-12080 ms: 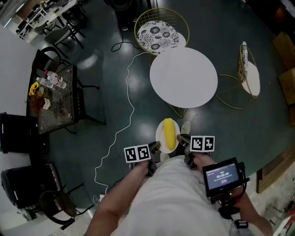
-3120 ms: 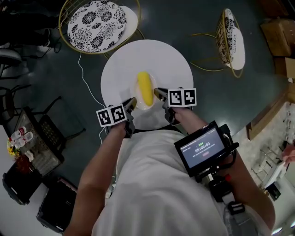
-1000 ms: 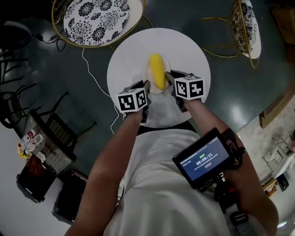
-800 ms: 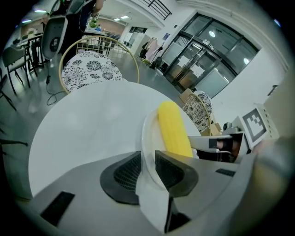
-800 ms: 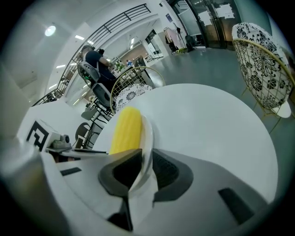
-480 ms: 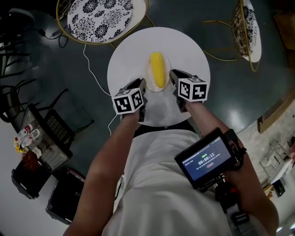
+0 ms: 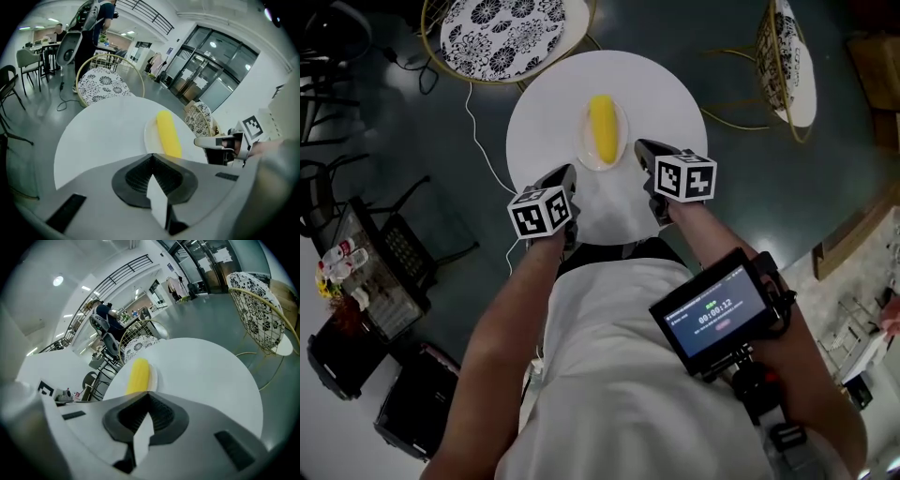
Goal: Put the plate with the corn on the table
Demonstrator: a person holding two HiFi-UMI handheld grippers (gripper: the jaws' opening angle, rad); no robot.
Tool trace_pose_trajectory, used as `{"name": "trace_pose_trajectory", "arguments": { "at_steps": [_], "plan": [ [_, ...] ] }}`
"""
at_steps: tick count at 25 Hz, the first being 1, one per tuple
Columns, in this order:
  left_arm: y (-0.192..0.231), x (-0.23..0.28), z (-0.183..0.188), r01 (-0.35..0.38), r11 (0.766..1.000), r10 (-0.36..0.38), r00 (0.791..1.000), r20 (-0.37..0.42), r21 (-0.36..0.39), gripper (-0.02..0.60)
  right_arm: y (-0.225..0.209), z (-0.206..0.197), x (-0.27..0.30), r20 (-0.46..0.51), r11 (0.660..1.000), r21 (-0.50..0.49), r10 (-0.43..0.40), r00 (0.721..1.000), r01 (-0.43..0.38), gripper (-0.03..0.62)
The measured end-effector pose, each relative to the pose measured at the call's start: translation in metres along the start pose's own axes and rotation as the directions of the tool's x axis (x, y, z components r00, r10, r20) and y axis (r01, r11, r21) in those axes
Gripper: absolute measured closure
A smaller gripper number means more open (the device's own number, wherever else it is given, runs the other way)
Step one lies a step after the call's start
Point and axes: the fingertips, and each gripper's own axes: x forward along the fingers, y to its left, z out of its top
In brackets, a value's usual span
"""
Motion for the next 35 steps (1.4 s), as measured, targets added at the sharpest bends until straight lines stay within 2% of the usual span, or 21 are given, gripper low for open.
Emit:
{"name": "trace_pose_trajectory", "arguments": {
  "at_steps": [9, 14, 22, 35],
  "plan": [
    [-0.048, -0.040, -0.028, 0.052, 0.999, -0.052, 0.996, 0.070, 0.000, 0.575, 0.016, -0.022, -0.059, 0.019, 0.998, -0.025, 0.059, 0.998, -0.059, 0.587],
    [-0.074, -0.060, -0.045, 0.077, 0.997, -0.079, 0.992, 0.102, 0.030, 0.575, 0.034, -0.035, -0.088, 0.025, 0.993, -0.065, 0.105, 0.994, -0.103, 0.588],
    [-0.102, -0.098, -0.076, 0.089, 0.996, -0.093, 0.983, 0.157, 0.032, 0.575, 0.064, -0.052, -0.135, 0.047, 0.979, -0.093, 0.185, 0.982, -0.180, 0.587],
    [-0.163, -0.170, -0.084, 0.109, 0.985, -0.142, 0.949, 0.281, 0.131, 0.575, 0.100, -0.051, -0.223, 0.120, 0.946, -0.192, 0.288, 0.950, -0.263, 0.587]
  ]
}}
